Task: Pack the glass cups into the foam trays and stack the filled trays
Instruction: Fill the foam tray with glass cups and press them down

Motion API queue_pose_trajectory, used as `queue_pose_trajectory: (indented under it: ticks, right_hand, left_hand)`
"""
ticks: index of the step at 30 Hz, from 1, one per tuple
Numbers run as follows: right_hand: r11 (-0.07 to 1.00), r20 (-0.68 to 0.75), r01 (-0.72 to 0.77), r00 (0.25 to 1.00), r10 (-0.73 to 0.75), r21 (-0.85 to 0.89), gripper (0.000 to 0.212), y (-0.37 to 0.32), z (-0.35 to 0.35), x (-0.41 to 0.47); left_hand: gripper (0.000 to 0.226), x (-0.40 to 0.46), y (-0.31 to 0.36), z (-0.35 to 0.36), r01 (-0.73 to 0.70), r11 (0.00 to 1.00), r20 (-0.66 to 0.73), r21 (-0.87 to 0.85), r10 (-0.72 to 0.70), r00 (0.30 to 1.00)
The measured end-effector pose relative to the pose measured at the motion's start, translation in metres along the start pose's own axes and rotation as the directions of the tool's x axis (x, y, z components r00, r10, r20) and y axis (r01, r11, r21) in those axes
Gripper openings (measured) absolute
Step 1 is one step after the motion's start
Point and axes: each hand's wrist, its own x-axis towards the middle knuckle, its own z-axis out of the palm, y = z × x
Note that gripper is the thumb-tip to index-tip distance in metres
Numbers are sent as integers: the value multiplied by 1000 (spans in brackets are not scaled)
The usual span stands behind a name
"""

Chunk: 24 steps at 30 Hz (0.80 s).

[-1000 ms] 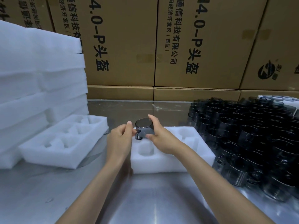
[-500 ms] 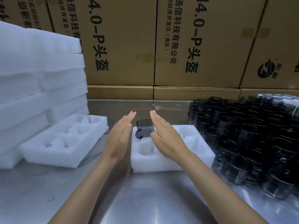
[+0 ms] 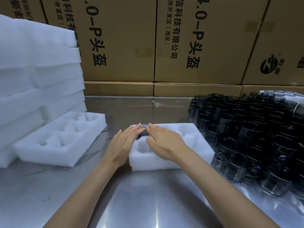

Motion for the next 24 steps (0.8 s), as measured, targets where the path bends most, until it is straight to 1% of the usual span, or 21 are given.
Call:
queue_pose_trajectory:
  ticks: [4, 7, 9, 11, 14, 16, 17, 19, 21, 22, 24]
  right_hand:
    - [1000, 40, -1, 999, 2, -15, 49, 0, -4, 2]
    - [1000, 22, 6, 1000, -6, -10, 51, 0, 3, 0]
    - [1000, -12, 11, 1000, -11, -9, 54, 1, 8, -2]
    - [999, -120, 3, 993, 1, 32, 54, 2, 10, -4]
    - [997, -358, -27, 932, 54, 78, 47, 7, 1, -9]
    - [993, -485, -112, 866, 120, 45, 41, 19, -12, -13]
    - [984, -546, -179, 821, 164, 27, 38, 27, -21, -15]
    - [937, -628, -350, 729, 274, 1, 36, 47, -38, -20]
    - [847, -633, -529, 672, 385, -46, 35, 65, -48, -27]
    - [801, -618, -595, 656, 433, -69, 34, 72, -50, -29]
    - [744, -581, -664, 633, 512, -69, 33, 82, -52, -33]
  left_hand:
    - [48, -2, 7, -1, 18, 1000, -1, 6, -18, 1000]
    - [47, -3, 7, 1, 16, 999, 37, 40, -17, 999]
    - [45, -2, 6, 1, 34, 999, 40, 9, -35, 999]
    - [42, 0, 7, 0, 58, 998, 1, -38, -58, 998]
    - [50, -1, 16, -5, 24, 997, -53, -74, -28, 998]
    - [44, -3, 27, -9, -45, 992, -69, -116, 37, 997]
    - [44, -5, 32, -10, -86, 991, -64, -105, 79, 995]
    - [55, -8, 39, -7, -144, 990, -8, 11, 144, 990]
    - [62, -12, 40, -2, -150, 976, 68, 157, 141, 988]
    - [62, -12, 39, 1, -151, 970, 80, 190, 138, 987]
    - [57, -13, 36, 4, -166, 968, 59, 185, 158, 986]
